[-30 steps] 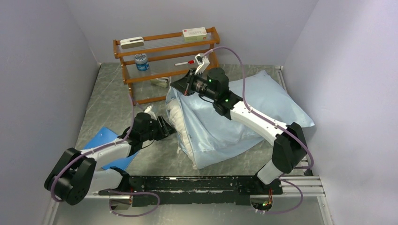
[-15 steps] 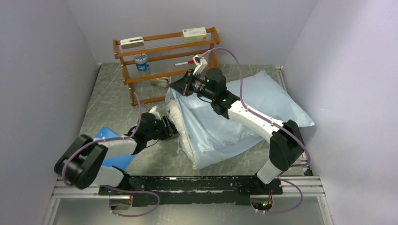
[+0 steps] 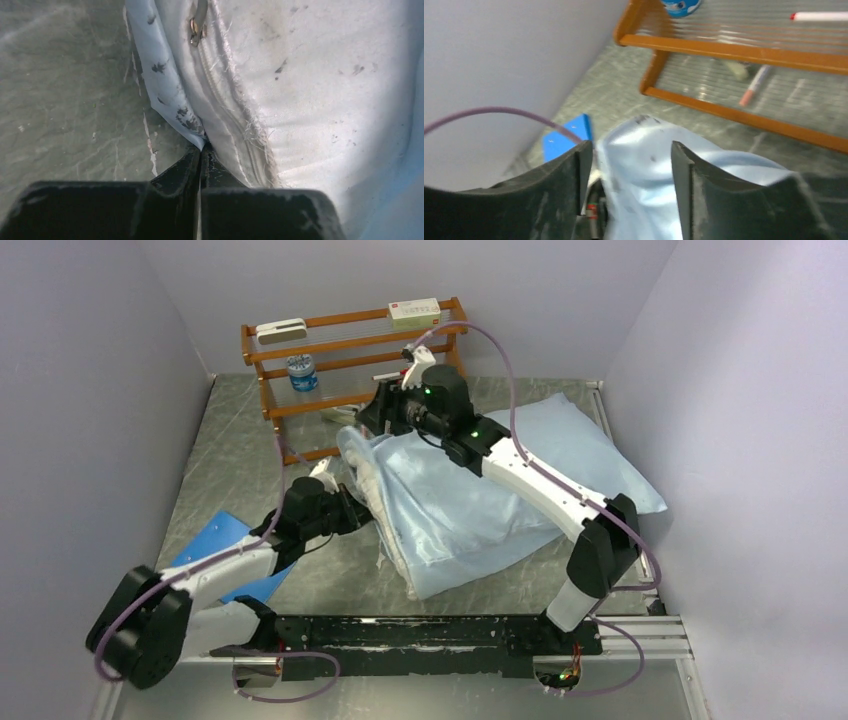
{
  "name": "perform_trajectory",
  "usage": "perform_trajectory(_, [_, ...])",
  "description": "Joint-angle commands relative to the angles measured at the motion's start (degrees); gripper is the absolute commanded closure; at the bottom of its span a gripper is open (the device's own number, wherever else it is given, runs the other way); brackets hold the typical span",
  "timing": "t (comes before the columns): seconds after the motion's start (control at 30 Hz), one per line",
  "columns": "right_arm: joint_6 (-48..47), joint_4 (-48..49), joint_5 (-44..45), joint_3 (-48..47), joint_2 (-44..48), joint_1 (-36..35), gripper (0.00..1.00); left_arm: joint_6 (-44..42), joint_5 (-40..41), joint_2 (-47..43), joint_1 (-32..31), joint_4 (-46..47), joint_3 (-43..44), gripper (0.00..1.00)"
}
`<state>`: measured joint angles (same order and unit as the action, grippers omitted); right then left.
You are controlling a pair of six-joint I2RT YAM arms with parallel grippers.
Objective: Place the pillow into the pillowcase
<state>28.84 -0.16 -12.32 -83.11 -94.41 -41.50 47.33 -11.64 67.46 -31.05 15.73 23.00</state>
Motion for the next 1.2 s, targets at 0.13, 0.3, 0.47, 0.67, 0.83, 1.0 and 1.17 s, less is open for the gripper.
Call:
perform_trajectory(0.13, [-16.8,-35.9,31.9,-8.3,-0.4,-15.5,0.01,0.2,2.4,-6.7,-0.2,-6.6,3.3,0.95])
perform_trajectory(0.3, [-17.2,-35.3,38.6,-2.3,4.7,-22.5,0.0,2.7,-0.7,-6.6,-0.2,-2.2,5.4,0.95])
perform_trajectory(0.47, [-15.5,-35.7,52.0,5.2,8.6,-30.8,0.0,6.5,-4.6,-6.0,-0.1,2.1,8.2,0.95])
perform_trajectory(0.67, [-15.6,-33.2,62.5,11.7,8.0,-33.7,0.0,5.2,-6.2,-4.6,-0.2,-3.5,14.5,0.95])
perform_trajectory(0.83, [-14.7,-30.4,63.1,12.2,4.8,-24.6,0.18,0.8,-5.4,-7.2,-0.2,-12.7,17.2,0.95])
perform_trajectory(1.0, [-19.4,-22.2,57.0,14.2,8.4,-14.4,0.97,-5.2,-5.3,-9.0,0.0,-25.2,19.5,0.95])
perform_trajectory(1.17, [-19.5,-17.8,47.2,14.4,11.9,-10.5,1.0,-10.2,-1.9,-8.0,1.0,-36.2,21.4,0.95])
